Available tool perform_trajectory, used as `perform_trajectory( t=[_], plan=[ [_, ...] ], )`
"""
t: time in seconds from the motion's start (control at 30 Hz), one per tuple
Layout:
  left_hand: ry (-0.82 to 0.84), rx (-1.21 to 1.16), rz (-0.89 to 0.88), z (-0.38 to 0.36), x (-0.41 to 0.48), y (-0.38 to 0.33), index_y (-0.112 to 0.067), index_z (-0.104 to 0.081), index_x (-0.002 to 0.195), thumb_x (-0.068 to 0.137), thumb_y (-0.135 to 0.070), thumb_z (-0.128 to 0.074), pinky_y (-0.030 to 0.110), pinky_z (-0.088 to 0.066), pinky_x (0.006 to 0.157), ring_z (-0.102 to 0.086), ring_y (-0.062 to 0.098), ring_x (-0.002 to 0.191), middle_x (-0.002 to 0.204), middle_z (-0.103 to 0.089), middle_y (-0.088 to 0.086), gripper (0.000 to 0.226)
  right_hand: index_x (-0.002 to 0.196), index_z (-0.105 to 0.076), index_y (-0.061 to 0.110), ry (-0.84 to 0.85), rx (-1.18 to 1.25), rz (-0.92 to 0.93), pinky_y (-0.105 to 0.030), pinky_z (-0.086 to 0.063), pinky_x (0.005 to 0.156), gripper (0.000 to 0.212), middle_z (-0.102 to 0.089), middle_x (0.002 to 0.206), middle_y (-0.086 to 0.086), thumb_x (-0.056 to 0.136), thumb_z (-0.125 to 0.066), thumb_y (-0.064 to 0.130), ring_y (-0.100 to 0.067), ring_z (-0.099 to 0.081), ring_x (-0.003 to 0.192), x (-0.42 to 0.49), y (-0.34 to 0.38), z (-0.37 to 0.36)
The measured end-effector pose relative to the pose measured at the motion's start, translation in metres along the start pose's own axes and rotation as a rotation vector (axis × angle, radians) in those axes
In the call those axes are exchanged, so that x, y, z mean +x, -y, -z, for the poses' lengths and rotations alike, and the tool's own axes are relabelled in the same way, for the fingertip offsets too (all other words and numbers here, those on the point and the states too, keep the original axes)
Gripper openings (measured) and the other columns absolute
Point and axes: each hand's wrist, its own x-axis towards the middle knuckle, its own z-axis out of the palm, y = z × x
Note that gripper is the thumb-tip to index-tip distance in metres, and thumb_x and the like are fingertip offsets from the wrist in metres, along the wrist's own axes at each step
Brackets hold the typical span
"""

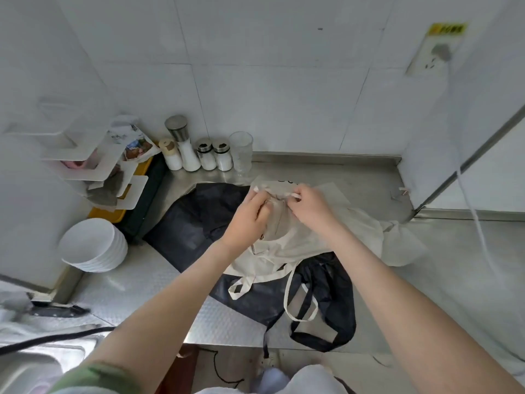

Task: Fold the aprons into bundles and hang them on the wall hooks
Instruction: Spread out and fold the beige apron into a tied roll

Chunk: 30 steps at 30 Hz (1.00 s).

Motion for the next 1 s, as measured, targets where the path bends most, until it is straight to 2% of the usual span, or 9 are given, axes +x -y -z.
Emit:
perform_trajectory(
  t=[0.07, 0.13, 0.2, 0.33, 0.43, 0.63, 0.73, 0.87, 1.0],
  plan=[
    [-0.038, -0.102, 0.103, -0.004, 0.002, -0.017, -0.008, -0.047, 0.082, 0.097, -0.009, -0.039, 0.018, -0.036, 0.065, -0.043, 0.008, 0.07, 0.078, -0.045, -0.003, 0.017, 0.096, -0.052, 0.012, -0.037, 0.143, -0.003, -0.04, -0.048, 0.079, 0.014, -0.061, 0.088, -0.006, 0.09, -0.06, 0.022, -0.028, -0.062, 0.088, -0.007, -0.003, 0.013],
    [-0.058, -0.195, 0.167, -0.01, 0.007, -0.034, -0.013, -0.039, 0.076, 0.098, -0.012, -0.038, 0.025, -0.035, 0.063, -0.039, 0.011, 0.067, 0.072, -0.041, -0.002, 0.022, 0.107, -0.041, 0.018, -0.031, 0.267, 0.027, -0.035, -0.048, 0.081, 0.039, -0.055, 0.099, 0.002, 0.084, -0.07, 0.03, -0.016, -0.058, 0.092, -0.018, -0.001, 0.025],
    [-0.105, -0.256, 0.21, -0.02, 0.011, -0.052, -0.012, -0.04, 0.076, 0.097, -0.015, -0.038, 0.027, -0.035, 0.065, -0.039, 0.012, 0.069, 0.073, -0.042, 0.0, 0.02, 0.109, -0.035, 0.016, -0.089, 0.296, 0.073, -0.031, -0.046, 0.082, 0.051, -0.051, 0.104, 0.002, 0.08, -0.074, 0.029, -0.013, -0.054, 0.096, -0.029, -0.003, 0.034],
    [-0.259, -0.425, 0.303, -0.051, 0.012, -0.093, -0.016, -0.036, 0.073, 0.096, -0.011, -0.033, 0.016, -0.03, 0.048, -0.032, 0.01, 0.06, 0.071, -0.036, -0.005, 0.024, 0.086, -0.05, 0.016, -0.033, 0.222, 0.063, -0.031, -0.041, 0.067, 0.022, -0.052, 0.076, 0.006, 0.088, -0.065, 0.031, -0.012, -0.051, 0.07, -0.048, -0.022, 0.062],
    [-0.339, -0.43, 0.367, -0.077, 0.012, -0.12, -0.017, -0.033, 0.073, 0.095, -0.007, -0.03, 0.02, -0.028, 0.049, -0.028, 0.014, 0.063, 0.068, -0.032, -0.005, 0.024, 0.07, -0.046, 0.018, -0.009, 0.184, 0.085, -0.032, -0.034, 0.063, 0.027, -0.047, 0.065, 0.003, 0.091, -0.06, 0.025, -0.015, -0.044, 0.061, -0.068, -0.041, 0.085],
    [-0.351, -0.476, 0.408, -0.14, -0.002, -0.183, -0.013, -0.039, 0.08, 0.094, -0.005, -0.026, 0.028, -0.029, 0.054, -0.031, 0.015, 0.062, 0.071, -0.035, -0.001, 0.021, 0.078, -0.041, 0.013, -0.226, -0.214, 0.179, -0.029, -0.021, 0.06, 0.017, -0.044, 0.08, -0.002, 0.094, -0.049, 0.014, -0.02, -0.042, 0.075, -0.105, -0.084, 0.155],
    [-0.383, -0.616, 0.453, -0.163, -0.001, -0.208, -0.008, -0.044, 0.1, 0.096, -0.006, -0.025, 0.015, -0.034, 0.052, -0.036, 0.012, 0.066, 0.079, -0.04, -0.001, 0.019, 0.087, -0.048, 0.013, -0.282, -0.003, 0.188, -0.031, -0.035, 0.063, 0.014, -0.051, 0.076, 0.001, 0.096, -0.052, 0.022, -0.02, -0.05, 0.073, -0.119, -0.1, 0.183],
    [-0.393, -1.055, 0.481, -0.182, 0.012, -0.242, -0.012, -0.05, 0.109, 0.098, -0.009, -0.029, 0.022, -0.043, 0.064, -0.051, 0.011, 0.081, 0.096, -0.053, 0.0, 0.024, 0.108, -0.041, 0.018, -0.213, 0.419, 0.183, -0.021, -0.046, 0.076, 0.031, -0.06, 0.087, 0.006, 0.089, -0.066, 0.023, -0.007, -0.059, 0.082, -0.139, -0.114, 0.22],
    [-0.248, -1.186, 0.484, -0.195, 0.025, -0.279, -0.003, -0.051, 0.118, 0.1, -0.012, -0.029, 0.031, -0.052, 0.073, -0.062, 0.021, 0.096, 0.114, -0.062, 0.014, 0.03, 0.103, -0.032, 0.027, -0.227, 0.732, 0.261, -0.015, -0.047, 0.077, 0.037, -0.065, 0.104, -0.005, 0.091, -0.063, 0.009, 0.002, -0.062, 0.086, -0.144, -0.118, 0.248]
  ],
)
